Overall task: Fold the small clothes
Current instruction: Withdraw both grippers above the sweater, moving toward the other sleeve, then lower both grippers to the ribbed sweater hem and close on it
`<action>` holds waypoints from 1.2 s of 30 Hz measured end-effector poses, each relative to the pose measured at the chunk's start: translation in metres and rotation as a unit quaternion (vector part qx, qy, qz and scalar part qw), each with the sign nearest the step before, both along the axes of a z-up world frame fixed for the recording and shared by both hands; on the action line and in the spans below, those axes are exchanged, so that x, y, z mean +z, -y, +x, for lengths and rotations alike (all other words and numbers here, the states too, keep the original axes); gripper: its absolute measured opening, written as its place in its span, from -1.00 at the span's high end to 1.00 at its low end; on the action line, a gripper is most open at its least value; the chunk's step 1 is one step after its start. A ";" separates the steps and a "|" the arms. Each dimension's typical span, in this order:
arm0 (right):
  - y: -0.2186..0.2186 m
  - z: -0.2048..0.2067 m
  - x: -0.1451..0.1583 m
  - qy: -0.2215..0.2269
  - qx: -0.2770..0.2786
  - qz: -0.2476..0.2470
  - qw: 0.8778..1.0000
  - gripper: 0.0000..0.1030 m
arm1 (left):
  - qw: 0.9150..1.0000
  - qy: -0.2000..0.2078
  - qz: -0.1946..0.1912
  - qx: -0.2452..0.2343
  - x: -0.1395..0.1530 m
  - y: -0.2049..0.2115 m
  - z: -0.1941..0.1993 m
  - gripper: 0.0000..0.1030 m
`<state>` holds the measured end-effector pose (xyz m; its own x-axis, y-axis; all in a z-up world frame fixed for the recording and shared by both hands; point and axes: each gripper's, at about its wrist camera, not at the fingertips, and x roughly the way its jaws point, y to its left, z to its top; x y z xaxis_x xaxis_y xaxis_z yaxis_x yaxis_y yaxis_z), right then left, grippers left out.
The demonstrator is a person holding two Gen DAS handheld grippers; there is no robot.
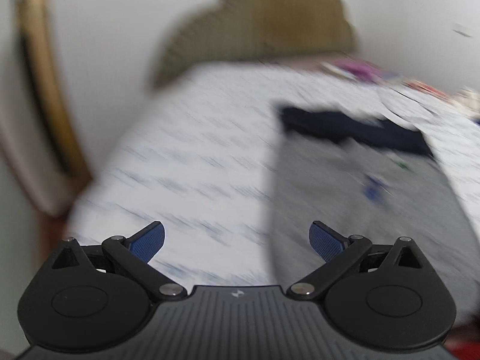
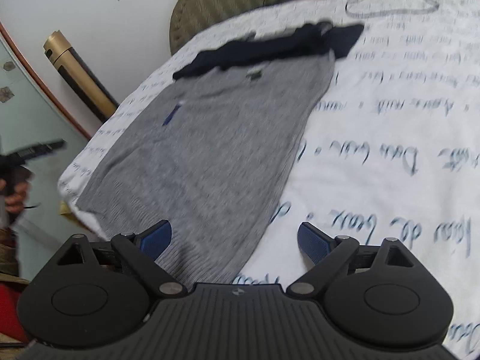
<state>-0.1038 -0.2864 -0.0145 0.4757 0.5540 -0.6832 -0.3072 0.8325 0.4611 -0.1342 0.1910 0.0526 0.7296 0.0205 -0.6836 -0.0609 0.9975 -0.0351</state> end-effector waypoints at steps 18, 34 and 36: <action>-0.066 0.012 -0.016 -0.027 0.061 0.090 0.994 -0.47 | 0.972 -0.095 -0.120 -0.175 -0.076 0.067 0.030 -1.00; -0.135 0.025 -0.015 0.020 0.116 0.044 0.992 0.56 | 0.978 -0.074 -0.043 -0.193 -0.075 0.118 0.029 -0.26; -0.133 0.023 -0.014 0.026 0.111 0.046 0.992 0.60 | 0.978 -0.078 -0.046 -0.187 -0.073 0.115 0.029 0.17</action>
<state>-0.0807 -0.1538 -0.0280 0.3690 0.7071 -0.6032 -0.5032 0.6976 0.5100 -0.1048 0.0758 -0.0199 0.5614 -0.2939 -0.7736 0.2954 0.9444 -0.1444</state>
